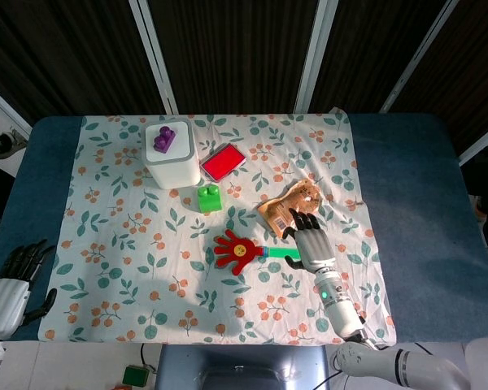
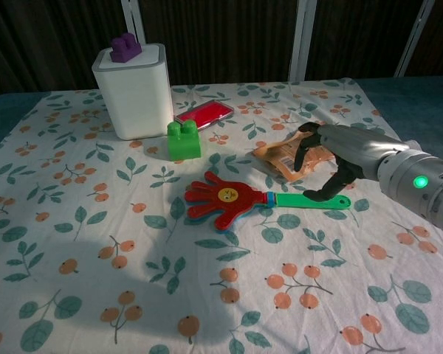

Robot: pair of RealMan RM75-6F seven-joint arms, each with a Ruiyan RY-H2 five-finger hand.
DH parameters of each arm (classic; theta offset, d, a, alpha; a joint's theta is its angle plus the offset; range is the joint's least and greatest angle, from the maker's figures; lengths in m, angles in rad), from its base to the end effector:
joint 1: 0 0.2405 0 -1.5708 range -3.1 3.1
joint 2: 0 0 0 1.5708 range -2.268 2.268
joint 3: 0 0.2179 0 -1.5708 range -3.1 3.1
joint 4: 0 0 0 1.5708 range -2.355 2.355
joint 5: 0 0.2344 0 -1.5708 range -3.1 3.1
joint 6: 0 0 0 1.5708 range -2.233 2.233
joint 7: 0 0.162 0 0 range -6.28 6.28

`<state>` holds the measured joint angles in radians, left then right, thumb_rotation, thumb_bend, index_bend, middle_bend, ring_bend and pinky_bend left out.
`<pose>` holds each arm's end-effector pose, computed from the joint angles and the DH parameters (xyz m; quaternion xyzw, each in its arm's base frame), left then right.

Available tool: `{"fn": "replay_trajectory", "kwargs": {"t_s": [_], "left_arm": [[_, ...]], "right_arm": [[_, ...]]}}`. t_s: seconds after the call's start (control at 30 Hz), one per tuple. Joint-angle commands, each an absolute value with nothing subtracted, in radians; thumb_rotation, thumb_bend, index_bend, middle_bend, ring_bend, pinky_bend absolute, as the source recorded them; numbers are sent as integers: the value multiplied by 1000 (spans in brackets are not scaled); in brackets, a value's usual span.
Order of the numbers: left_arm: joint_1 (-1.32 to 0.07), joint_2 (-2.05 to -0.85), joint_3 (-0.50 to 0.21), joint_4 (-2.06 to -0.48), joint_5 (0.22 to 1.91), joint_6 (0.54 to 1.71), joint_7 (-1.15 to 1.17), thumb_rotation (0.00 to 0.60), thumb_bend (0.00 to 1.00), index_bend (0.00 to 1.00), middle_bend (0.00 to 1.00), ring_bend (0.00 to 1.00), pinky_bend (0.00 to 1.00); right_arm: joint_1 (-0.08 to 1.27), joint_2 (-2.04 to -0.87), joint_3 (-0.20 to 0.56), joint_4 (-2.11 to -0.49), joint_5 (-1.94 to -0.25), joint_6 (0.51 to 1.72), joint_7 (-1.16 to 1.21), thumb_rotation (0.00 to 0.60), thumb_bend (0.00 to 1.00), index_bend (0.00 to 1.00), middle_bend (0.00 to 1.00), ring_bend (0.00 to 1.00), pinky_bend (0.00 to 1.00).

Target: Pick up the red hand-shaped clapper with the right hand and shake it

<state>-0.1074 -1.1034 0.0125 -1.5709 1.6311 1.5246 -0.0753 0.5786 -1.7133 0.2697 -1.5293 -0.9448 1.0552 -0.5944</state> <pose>-0.2770 0.1893 0.1165 -0.6368 -0.3663 -0.4143 0.5373 -0.1223 -0.3102 -0.0702 0.6762 -0.4608 0.3402 0.4634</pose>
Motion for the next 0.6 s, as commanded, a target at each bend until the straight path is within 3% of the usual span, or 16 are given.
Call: {"fn": "replay_trajectory", "kwargs": {"t_s": [0.03,0.6], "left_arm": [[-107,-1102,12,-1571,1631,1526,-77,600,440,26,0,0,70],[-105,-1098,16,-1572,1636,1528,-79,600,440,27,0,0,72]], "right_arm": [[594,-1736,265,-1510,-937,1058,-600,600,379,519,0,0,0],[644,-1827,233,-1393,-904,1059,-598,600,385,534,0,0,0]]}}
